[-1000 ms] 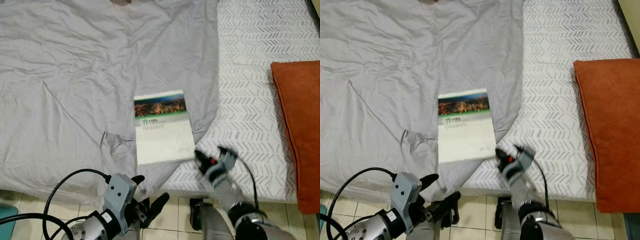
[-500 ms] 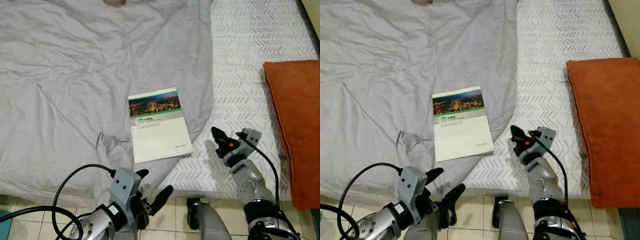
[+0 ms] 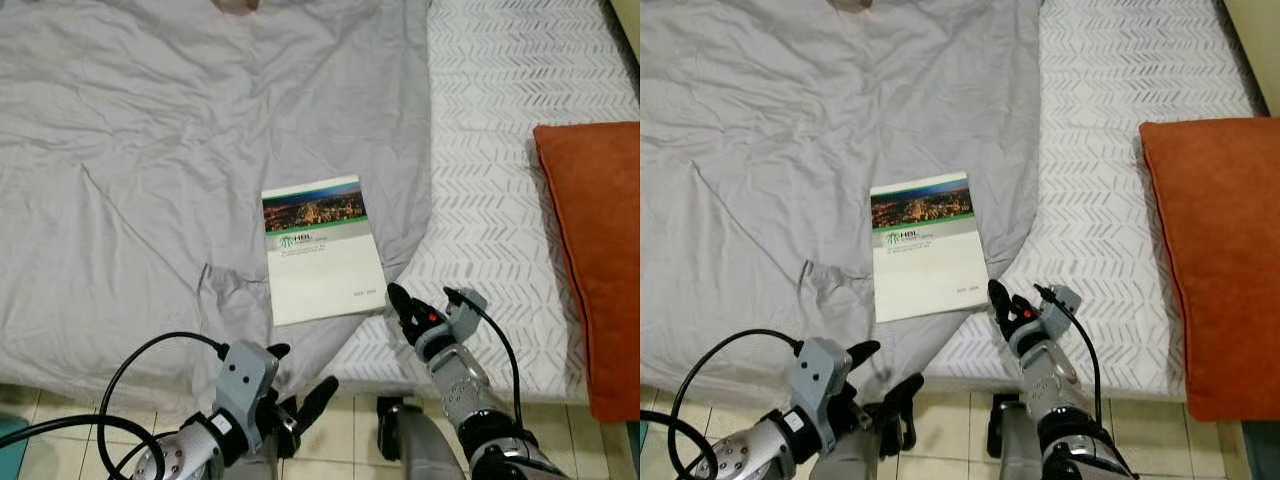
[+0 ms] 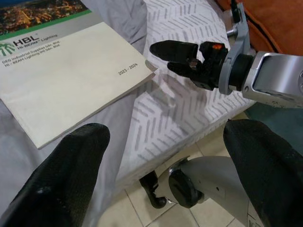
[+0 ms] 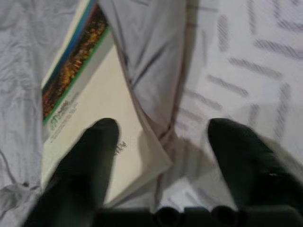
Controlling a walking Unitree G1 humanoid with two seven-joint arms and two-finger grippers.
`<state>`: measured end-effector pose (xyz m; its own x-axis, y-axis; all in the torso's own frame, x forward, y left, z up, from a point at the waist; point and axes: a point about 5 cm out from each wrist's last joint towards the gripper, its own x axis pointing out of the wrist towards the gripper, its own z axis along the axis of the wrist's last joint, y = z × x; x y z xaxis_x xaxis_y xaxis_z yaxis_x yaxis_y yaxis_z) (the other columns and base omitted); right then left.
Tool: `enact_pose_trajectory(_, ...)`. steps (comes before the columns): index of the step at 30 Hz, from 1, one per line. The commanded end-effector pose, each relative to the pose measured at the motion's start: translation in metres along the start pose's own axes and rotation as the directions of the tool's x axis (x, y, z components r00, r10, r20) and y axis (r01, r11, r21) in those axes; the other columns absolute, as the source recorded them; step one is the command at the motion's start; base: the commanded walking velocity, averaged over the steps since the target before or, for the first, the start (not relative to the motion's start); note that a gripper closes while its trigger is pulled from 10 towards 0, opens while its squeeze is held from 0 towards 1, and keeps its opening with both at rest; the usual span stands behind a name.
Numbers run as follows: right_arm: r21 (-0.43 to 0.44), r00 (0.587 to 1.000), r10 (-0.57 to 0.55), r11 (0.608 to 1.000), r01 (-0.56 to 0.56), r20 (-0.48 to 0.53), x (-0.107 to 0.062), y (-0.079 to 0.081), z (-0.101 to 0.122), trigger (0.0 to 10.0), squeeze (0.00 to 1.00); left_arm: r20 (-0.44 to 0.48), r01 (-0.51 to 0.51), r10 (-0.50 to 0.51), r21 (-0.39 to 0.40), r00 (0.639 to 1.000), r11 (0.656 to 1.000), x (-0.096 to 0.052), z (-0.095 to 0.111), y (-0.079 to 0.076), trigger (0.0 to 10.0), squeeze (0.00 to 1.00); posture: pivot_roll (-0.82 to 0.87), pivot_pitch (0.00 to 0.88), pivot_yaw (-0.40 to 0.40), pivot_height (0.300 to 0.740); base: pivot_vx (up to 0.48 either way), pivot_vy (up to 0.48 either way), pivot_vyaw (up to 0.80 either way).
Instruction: Clean up the room
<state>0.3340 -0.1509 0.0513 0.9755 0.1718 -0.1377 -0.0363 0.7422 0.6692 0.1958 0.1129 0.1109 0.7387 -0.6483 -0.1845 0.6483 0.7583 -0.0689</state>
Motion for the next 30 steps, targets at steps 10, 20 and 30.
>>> enact_pose_trajectory(10,0.056,0.994,-0.105,0.993,0.107,-0.04,-0.007,-0.014,-0.016,10.0,0.0,-0.04,0.001,-0.001,-0.016,0.999,1.0,-0.008,-0.007,-0.004,10.0,0.0,0.14,0.542,0.101,0.74,0.0,0.0,0.0)
enact_pose_trajectory(20,0.136,0.994,-0.073,0.987,0.083,-0.075,0.003,0.006,-0.026,10.0,0.0,-0.044,-0.002,0.002,-0.017,0.999,1.0,-0.013,-0.006,-0.005,10.0,0.0,0.17,0.54,0.101,0.74,0.0,0.0,0.0)
enact_pose_trajectory(30,0.141,0.991,-0.075,0.986,0.091,-0.114,0.003,0.013,-0.037,10.0,0.0,-0.058,-0.01,0.009,-0.018,0.998,1.0,-0.018,-0.008,-0.008,10.0,0.0,0.18,0.543,0.09,0.74,0.0,0.0,0.0)
